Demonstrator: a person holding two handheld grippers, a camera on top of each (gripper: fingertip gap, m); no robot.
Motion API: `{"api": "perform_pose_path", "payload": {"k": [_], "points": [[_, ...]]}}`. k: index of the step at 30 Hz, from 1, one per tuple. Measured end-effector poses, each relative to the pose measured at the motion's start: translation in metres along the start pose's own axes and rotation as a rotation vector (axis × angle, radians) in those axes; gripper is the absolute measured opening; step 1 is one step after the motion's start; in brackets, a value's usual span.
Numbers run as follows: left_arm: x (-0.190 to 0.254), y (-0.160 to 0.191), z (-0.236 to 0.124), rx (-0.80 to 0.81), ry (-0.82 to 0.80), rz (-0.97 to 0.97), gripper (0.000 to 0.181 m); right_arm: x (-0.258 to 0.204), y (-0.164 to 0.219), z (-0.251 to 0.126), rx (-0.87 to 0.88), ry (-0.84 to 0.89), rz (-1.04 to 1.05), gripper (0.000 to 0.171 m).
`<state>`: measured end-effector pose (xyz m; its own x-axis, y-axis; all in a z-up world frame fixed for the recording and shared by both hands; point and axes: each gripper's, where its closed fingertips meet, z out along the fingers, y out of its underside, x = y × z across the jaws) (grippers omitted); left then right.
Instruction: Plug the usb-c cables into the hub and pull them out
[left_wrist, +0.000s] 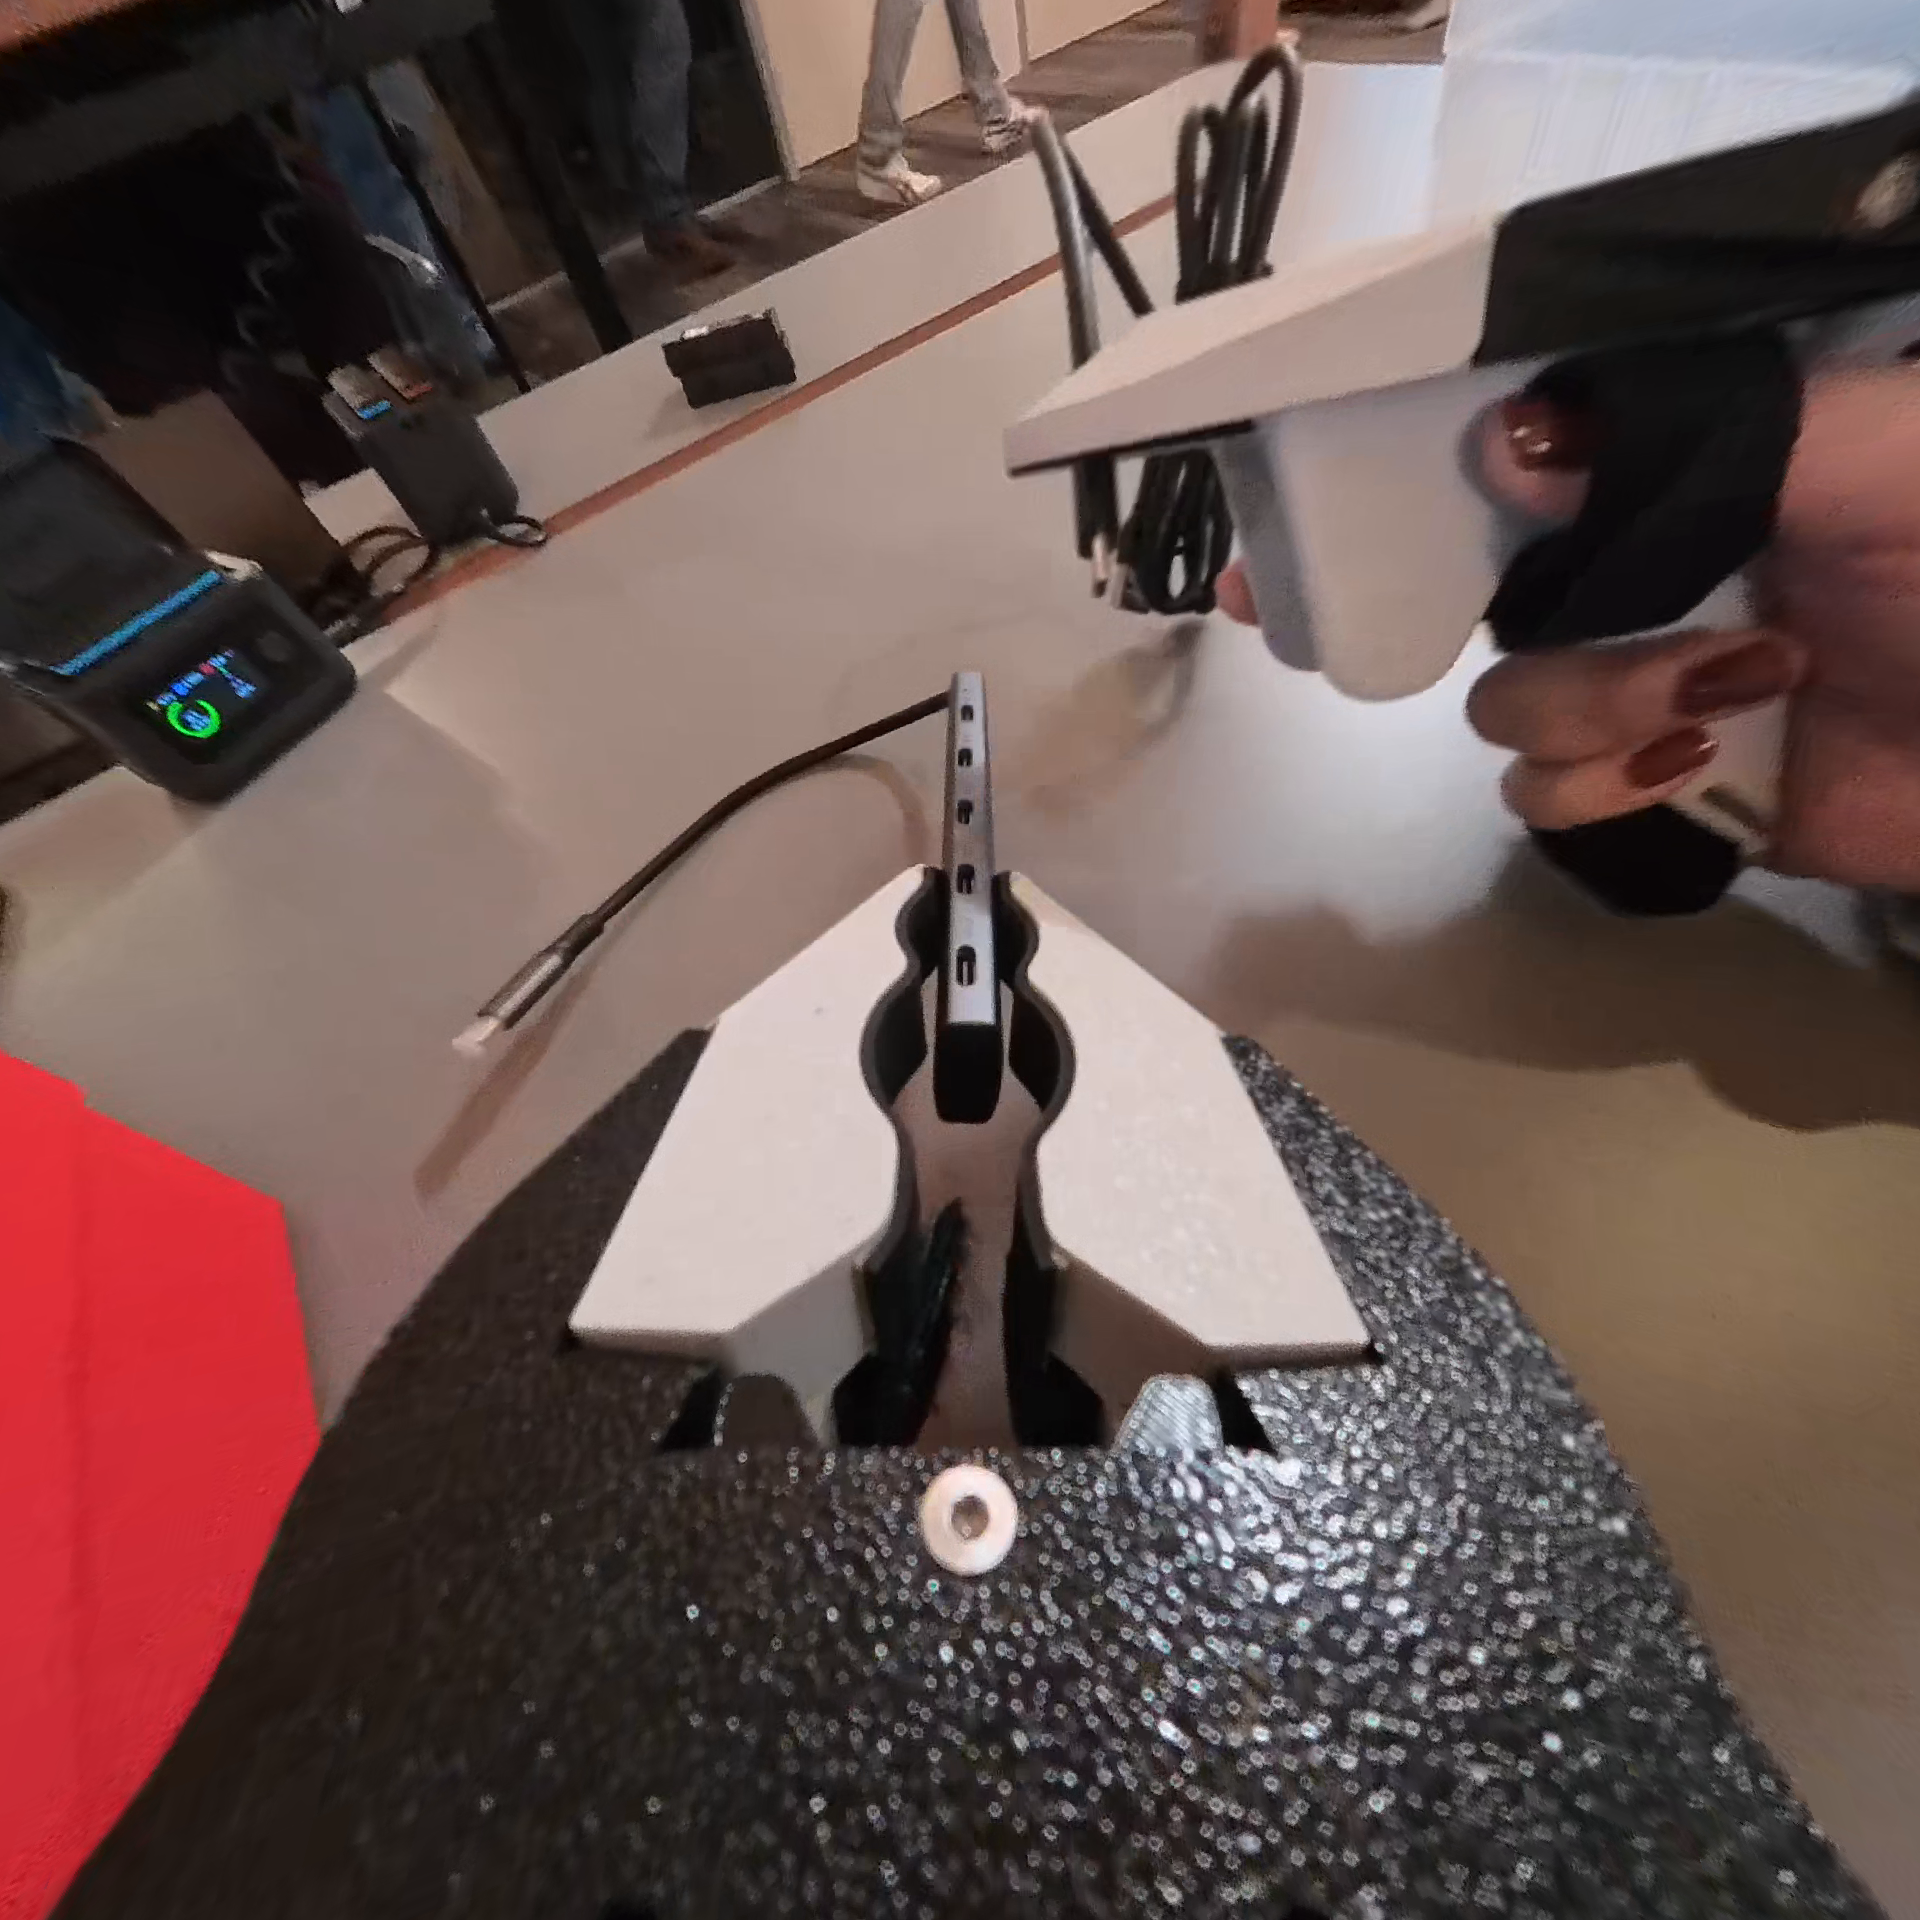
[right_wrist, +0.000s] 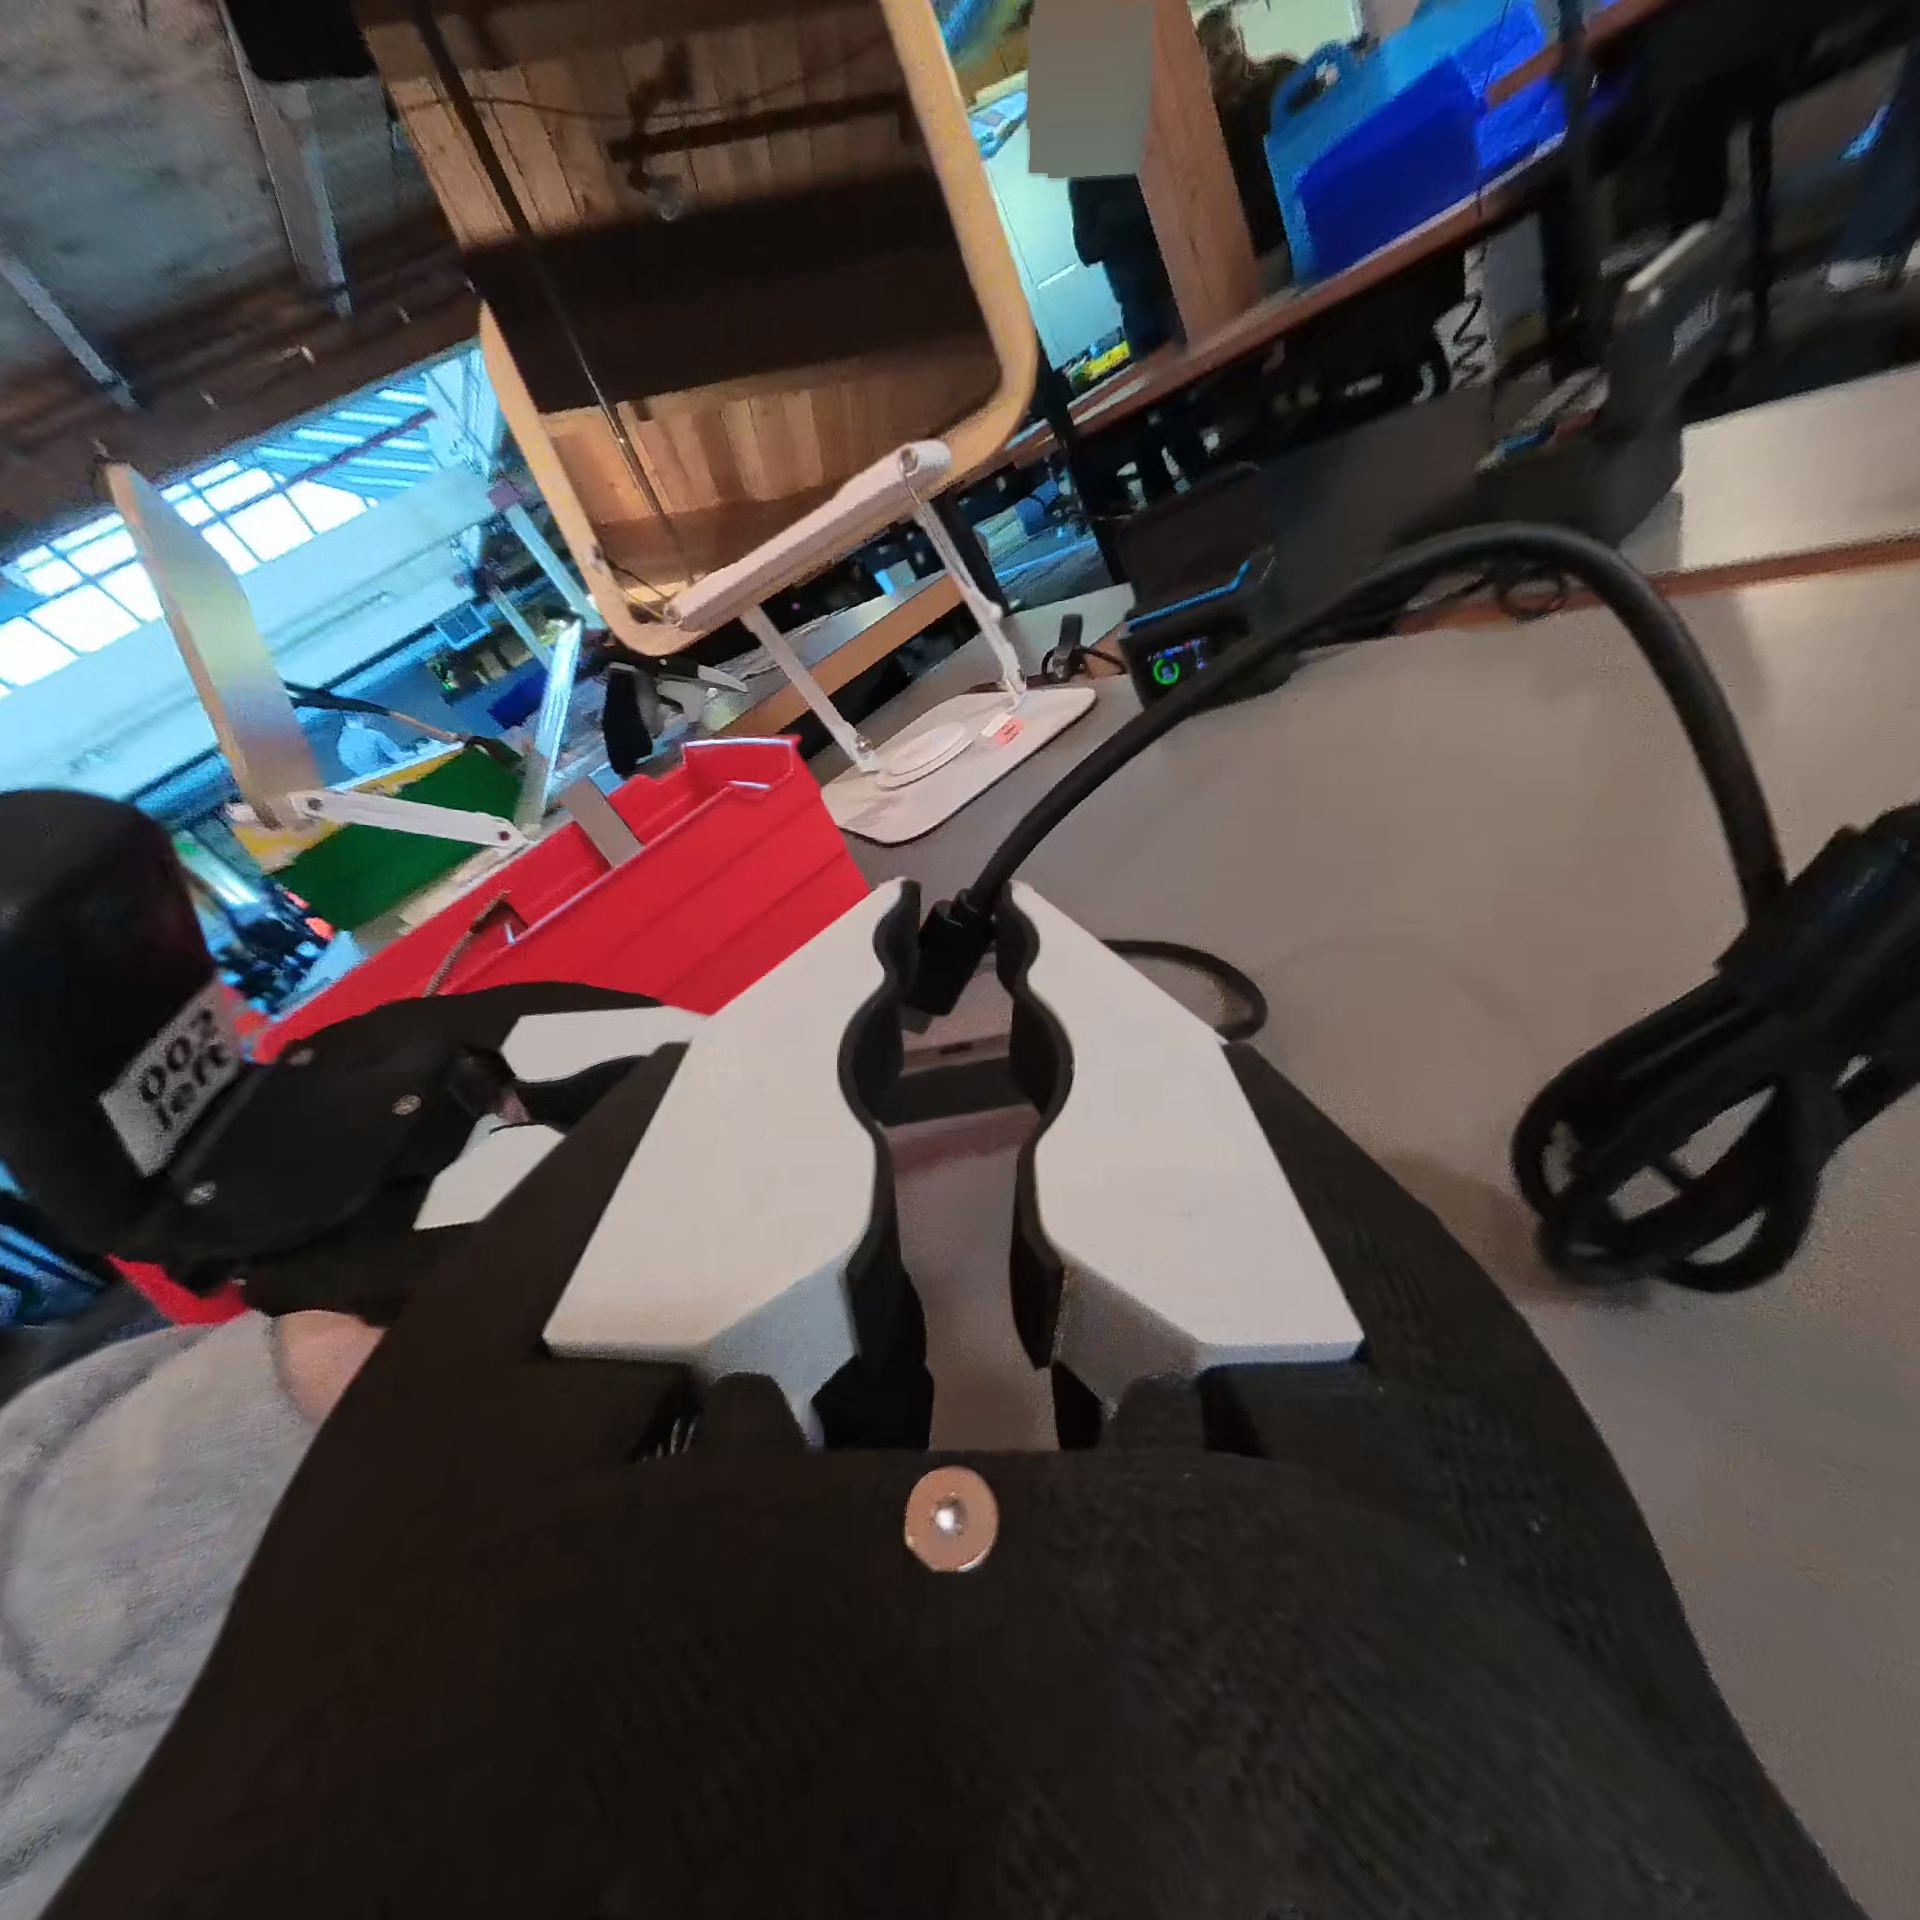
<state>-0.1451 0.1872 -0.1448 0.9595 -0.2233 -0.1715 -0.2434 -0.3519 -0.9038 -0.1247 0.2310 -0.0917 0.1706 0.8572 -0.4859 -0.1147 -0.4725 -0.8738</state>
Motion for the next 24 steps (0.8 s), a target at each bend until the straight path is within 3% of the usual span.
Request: {"api": "perform_pose_path", "payload": {"k": [9,20,24], "points": [[0.006,-0.001,0.002,-0.015,0.031,-0.041,0.008,-0.018,0.027,0.023,-0.104,0.016,-0.240,0.012],[0.007,-0.001,0.002,-0.029,0.026,-0.065,0.008,-0.018,0.032,0.024,-0.140,0.096,-0.409,0.012],[0.008,0.000,0.002,-0.040,0.026,-0.055,0.008,-0.020,0.033,0.023,-0.152,0.117,-0.558,0.012]]}}
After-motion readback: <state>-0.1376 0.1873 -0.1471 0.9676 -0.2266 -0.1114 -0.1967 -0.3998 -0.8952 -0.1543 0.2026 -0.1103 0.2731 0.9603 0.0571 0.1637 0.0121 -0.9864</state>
